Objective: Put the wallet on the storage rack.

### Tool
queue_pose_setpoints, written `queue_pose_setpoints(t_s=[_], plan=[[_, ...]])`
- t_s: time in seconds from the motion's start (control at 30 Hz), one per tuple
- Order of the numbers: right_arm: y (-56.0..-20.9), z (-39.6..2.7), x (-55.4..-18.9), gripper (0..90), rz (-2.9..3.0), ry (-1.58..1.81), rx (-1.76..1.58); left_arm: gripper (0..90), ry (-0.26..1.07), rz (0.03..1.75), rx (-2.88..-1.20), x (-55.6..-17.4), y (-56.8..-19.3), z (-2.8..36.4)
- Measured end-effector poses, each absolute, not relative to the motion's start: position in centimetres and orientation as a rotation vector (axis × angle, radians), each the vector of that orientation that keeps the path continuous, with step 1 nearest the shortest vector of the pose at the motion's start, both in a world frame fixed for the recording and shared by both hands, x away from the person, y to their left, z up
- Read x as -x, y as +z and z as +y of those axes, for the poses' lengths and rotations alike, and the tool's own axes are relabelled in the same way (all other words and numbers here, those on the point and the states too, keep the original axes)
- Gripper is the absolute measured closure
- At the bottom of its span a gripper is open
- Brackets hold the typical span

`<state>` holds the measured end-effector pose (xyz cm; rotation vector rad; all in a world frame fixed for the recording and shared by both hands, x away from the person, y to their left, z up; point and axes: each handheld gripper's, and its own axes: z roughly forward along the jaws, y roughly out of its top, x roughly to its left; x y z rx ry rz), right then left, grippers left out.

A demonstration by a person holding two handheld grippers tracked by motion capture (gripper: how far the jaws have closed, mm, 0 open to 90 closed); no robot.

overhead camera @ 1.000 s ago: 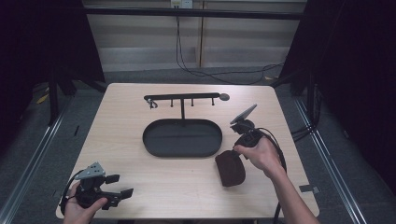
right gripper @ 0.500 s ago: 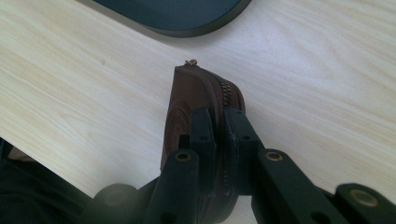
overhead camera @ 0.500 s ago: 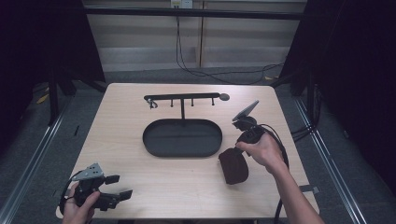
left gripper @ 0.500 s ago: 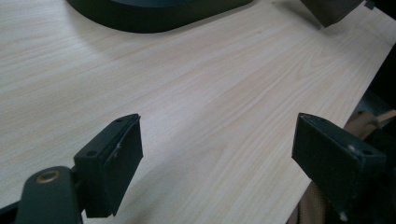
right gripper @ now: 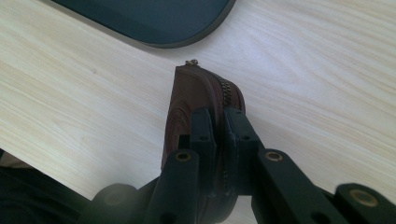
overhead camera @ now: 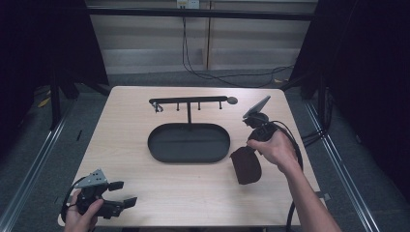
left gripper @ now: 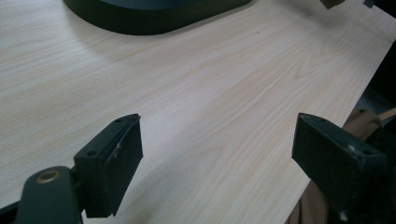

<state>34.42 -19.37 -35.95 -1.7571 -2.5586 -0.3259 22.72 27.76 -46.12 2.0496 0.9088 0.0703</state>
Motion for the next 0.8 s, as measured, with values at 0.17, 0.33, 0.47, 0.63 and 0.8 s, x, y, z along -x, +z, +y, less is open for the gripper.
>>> queue_pose_setpoints(t_s=[0.17, 0.33, 0.47, 0.63, 0.8], plan=[[-35.4, -19.3, -34.8, 83.3, -2.561, -0.321, 1.782, 16.1, 0.073, 0.907, -2.048, -22.6, -46.1, 27.7], [-34.9, -18.9, -35.3, 83.4, -2.577, -0.339, 1.800, 16.2, 0.076, 0.904, -2.050, -22.7, -46.1, 27.8], [-34.1, -18.7, -35.7, 83.4, -2.578, -0.340, 1.821, 16.2, 0.072, 0.899, -2.051, -22.6, -46.1, 27.7], [-33.3, -18.4, -36.2, 83.3, -2.588, -0.345, 1.825, 16.2, 0.064, 0.902, -2.062, -22.6, -46.1, 27.7], [-32.8, -18.2, -36.8, 83.4, -2.587, -0.388, 1.831, 16.2, 0.062, 0.895, -2.064, -22.6, -46.1, 27.6]])
